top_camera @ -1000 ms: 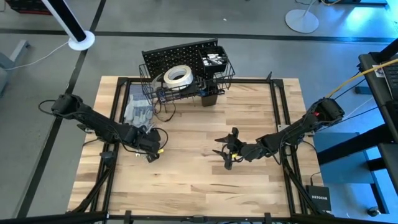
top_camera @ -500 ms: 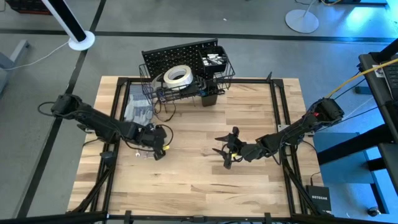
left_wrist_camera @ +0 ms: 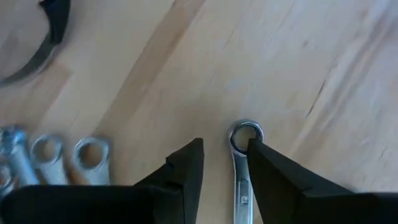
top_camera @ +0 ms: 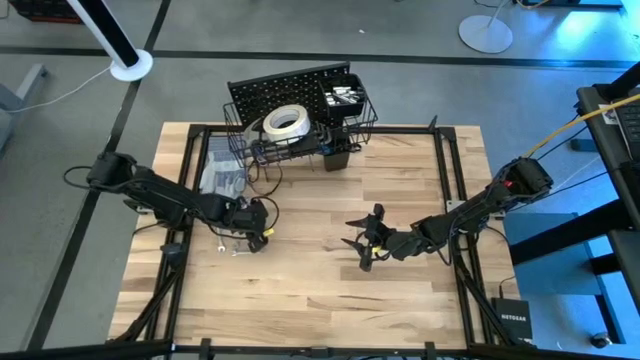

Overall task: Hang tools onto peg board
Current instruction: Hang the wrench on the pegboard

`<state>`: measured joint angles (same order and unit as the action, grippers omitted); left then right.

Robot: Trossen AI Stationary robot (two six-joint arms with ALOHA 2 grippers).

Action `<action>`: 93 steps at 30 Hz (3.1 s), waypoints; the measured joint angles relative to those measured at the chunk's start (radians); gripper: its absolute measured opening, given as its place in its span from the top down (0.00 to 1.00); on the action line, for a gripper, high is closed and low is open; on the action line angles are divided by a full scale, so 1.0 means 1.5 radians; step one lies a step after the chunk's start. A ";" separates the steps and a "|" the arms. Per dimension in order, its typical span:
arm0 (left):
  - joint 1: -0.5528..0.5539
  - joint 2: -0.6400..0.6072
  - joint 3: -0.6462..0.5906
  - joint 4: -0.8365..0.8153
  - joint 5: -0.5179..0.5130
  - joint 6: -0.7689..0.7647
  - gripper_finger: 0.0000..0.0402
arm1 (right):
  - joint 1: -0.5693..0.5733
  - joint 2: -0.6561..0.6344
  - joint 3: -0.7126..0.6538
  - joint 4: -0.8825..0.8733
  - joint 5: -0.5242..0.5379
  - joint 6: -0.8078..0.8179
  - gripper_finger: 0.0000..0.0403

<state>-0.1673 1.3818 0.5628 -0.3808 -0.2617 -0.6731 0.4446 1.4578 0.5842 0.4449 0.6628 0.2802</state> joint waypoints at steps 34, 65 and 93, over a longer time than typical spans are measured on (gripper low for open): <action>-0.122 -0.024 0.009 0.232 -0.016 0.048 0.71 | -0.134 0.222 0.117 0.138 -0.233 -0.091 0.43; -0.136 -0.010 -0.001 0.224 -0.063 0.052 0.59 | -0.214 0.473 0.346 -0.003 -0.378 -0.142 0.99; -0.076 0.120 0.001 0.208 -0.013 0.100 0.93 | -0.214 0.442 0.342 -0.053 -0.382 -0.130 0.93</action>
<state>-0.2807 1.5613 0.5647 -0.0692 -0.2812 -0.5229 0.1230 2.1205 1.0971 0.3651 0.0900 0.0852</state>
